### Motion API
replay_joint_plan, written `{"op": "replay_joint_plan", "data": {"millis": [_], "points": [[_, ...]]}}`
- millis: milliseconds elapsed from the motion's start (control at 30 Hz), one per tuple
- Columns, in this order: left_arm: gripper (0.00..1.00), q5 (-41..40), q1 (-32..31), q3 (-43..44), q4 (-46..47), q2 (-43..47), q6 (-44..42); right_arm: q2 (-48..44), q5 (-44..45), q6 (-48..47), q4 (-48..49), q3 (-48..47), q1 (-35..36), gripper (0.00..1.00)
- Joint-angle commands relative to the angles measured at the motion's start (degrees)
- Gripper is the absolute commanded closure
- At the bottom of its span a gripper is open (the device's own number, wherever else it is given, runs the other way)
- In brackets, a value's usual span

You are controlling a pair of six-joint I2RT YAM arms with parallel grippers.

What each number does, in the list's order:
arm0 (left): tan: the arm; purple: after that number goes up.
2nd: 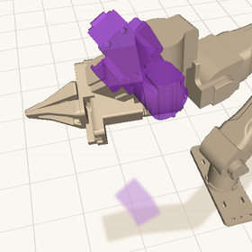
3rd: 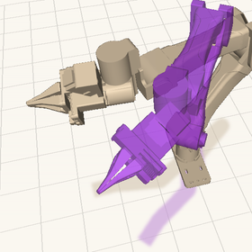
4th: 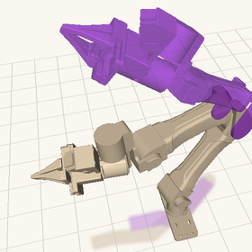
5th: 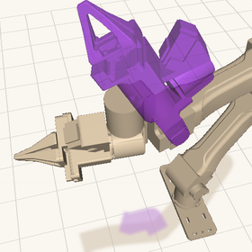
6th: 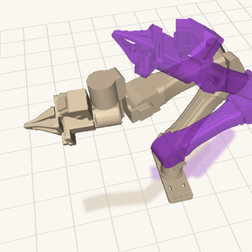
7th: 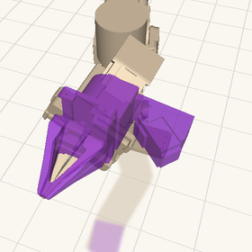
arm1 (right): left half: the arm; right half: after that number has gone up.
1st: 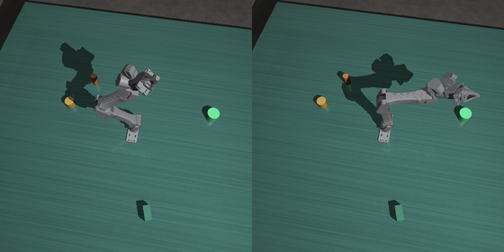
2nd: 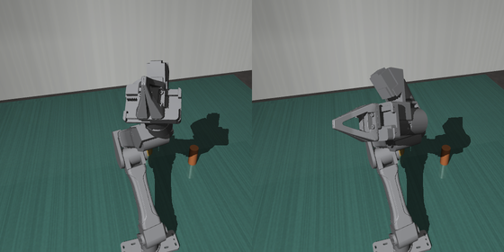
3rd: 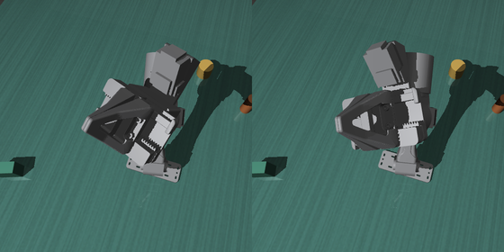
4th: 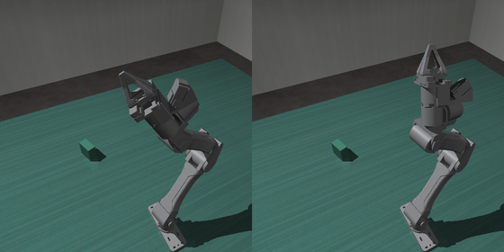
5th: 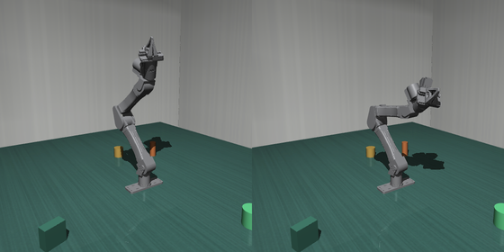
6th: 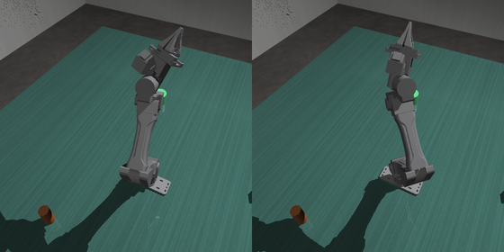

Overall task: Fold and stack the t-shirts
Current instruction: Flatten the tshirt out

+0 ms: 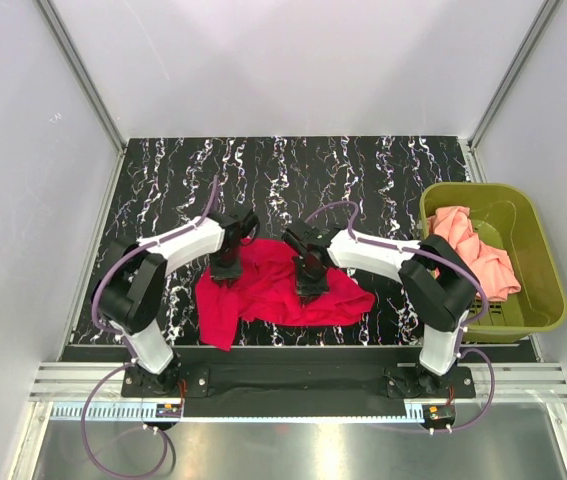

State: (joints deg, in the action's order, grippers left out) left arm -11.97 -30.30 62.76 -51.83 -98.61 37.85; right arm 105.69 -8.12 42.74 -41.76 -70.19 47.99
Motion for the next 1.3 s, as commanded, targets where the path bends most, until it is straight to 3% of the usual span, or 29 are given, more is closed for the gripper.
{"op": "replay_joint_plan", "data": {"millis": [0, 100, 333, 433, 467, 533, 633, 667, 733, 767, 800, 933, 1033, 1267], "points": [[0.80, -4.90, 0.77, 1.93, -1.94, 6.65, -0.32, -2.59, 6.34, -1.69, -2.43, -0.12, -1.58, 1.00], [0.94, -6.75, 1.12, 1.67, -4.75, 11.40, -1.10, -6.28, 10.12, -3.71, -5.51, 1.63, -3.95, 1.00], [0.93, -7.55, 4.80, -1.32, -6.26, 16.96, -2.86, -15.85, 12.95, -9.86, -7.72, 7.53, -14.93, 1.00], [0.90, -7.28, 7.09, -2.20, -5.65, 16.17, -3.48, -14.38, 11.46, -14.52, -8.16, 5.17, -15.99, 1.00], [0.73, -7.89, 7.54, -2.12, -5.47, 15.21, -3.74, -13.76, 11.37, -15.14, -8.60, 4.37, -15.99, 1.00], [0.52, -10.60, 8.85, -0.98, -6.34, 14.32, -3.83, -12.62, 11.28, -16.37, -9.74, 2.53, -15.91, 0.96], [0.33, -13.60, 9.12, 1.22, -8.28, 14.93, -4.45, -12.52, 10.23, -16.37, -10.45, 1.03, -15.99, 0.88], [0.22, -13.61, 9.04, 2.09, -8.72, 15.63, -4.45, -12.79, 9.97, -15.76, -10.71, 0.85, -15.99, 0.85], [0.18, -12.91, 7.73, 2.54, -9.34, 18.35, -4.71, -13.57, 9.35, -15.06, -11.24, 0.50, -15.99, 0.67], [0.18, -12.12, 6.93, 2.63, -9.51, 19.32, -4.80, -14.01, 9.26, -14.45, -12.11, 0.41, -15.99, 0.61], [0.28, -10.98, 6.06, 2.02, -8.73, 21.24, -4.80, -14.45, 9.00, -14.01, -12.55, 0.50, -15.99, 0.53], [0.51, -0.27, 0.88, -1.67, -3.81, 22.94, -4.37, -18.66, 5.23, -12.25, -13.44, 1.20, -15.82, 0.49], [0.68, 2.80, -0.28, -4.75, -1.44, 20.40, -2.34, -21.13, 1.98, -10.40, -13.00, 2.16, -15.82, 0.48], [0.73, 0.10, 0.07, -7.48, 0.86, 14.50, -1.99, -24.30, -0.67, -8.20, -11.33, 5.85, -15.47, 0.49]]}}
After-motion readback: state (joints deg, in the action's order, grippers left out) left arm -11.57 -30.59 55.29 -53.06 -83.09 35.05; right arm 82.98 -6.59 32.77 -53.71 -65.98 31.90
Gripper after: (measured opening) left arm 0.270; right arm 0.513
